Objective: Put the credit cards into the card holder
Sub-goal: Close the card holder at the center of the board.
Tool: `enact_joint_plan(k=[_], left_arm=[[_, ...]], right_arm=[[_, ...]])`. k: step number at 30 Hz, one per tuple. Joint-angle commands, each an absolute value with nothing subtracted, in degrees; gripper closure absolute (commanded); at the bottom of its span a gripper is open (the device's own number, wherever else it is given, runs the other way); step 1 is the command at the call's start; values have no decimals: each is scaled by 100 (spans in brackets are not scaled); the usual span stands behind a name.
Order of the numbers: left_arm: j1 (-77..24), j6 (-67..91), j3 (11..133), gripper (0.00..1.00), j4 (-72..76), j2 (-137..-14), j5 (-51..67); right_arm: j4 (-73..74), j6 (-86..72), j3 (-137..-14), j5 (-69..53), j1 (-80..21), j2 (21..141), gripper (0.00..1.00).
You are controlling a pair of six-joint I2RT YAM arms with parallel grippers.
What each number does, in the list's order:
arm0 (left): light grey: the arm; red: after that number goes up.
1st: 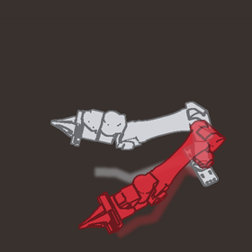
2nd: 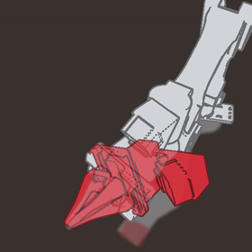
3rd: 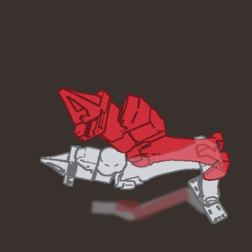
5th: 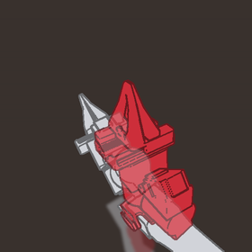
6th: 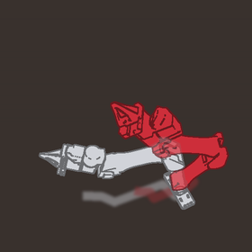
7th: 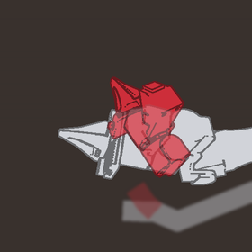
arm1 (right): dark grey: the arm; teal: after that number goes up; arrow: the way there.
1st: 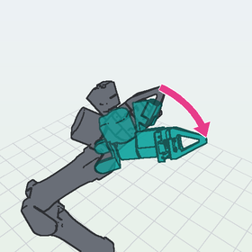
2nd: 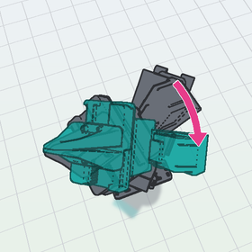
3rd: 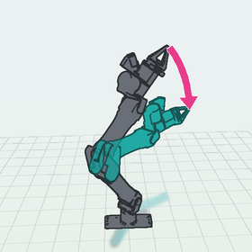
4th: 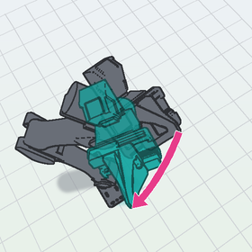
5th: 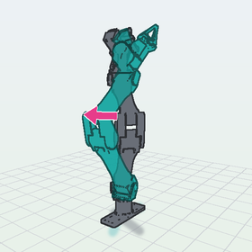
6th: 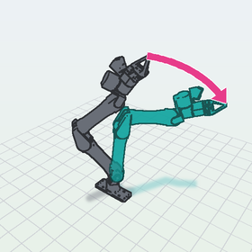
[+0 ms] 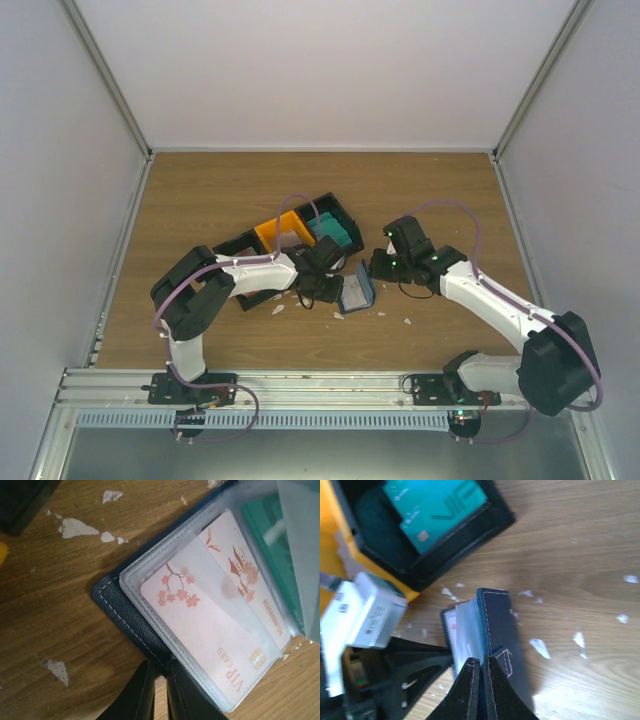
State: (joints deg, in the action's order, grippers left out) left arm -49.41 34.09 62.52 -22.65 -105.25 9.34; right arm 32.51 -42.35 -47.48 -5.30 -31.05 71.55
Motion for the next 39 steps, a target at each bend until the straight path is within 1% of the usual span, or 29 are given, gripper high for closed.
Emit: enact_joint_plan(k=[1, 6, 11, 17, 20, 21, 24, 27, 28, 31, 35, 39], left_arm=[[-4957, 3528, 6092, 89, -1905, -10647, 886], [-4957, 3565, 6022, 93, -1837, -10642, 923], [-4957, 3627, 5939, 93, -1775, -10566, 892], [-4957, 3776, 5838, 91, -1926, -9939, 570], [-4957, 3892, 5750, 91, -2051, -9616, 276], [-4959, 3932, 5718, 91, -2081, -9521, 172], [-4957, 3997, 5638, 91, -2156, -9264, -134], [-4957, 3952, 5665, 89, -2190, -9001, -268], [-4957, 3938, 5694, 89, -2207, -8912, -310], [-4949, 3876, 5807, 88, -2319, -8681, -509], [-4907, 3734, 5917, 85, -2388, -8412, -611], [-4834, 3601, 6002, 79, -2459, -8156, -633]], right_arm=[[2353, -4258, -4467, -1465, -3067, 7327, 99], [1607, -4435, -4074, -2111, -3068, 7482, 99], [1250, -4530, -3821, -2274, -3067, 7750, 98], [1018, -4411, -3682, -2314, -3067, 8169, 96], [919, -4325, -3625, -2402, -3075, 8314, 91], [905, -4279, -3629, -2425, -3076, 8355, 89], [909, -4106, -3665, -2599, -3096, 8417, 73], [756, -3887, -3683, -3064, -3094, 8280, 48], [676, -3832, -3683, -3246, -3096, 8215, 41], [565, -3797, -3687, -3503, -3098, 8002, 33], [450, -3785, -3661, -3685, -3094, 7667, 25], [187, -3797, -3533, -3930, -3095, 7198, 19]])
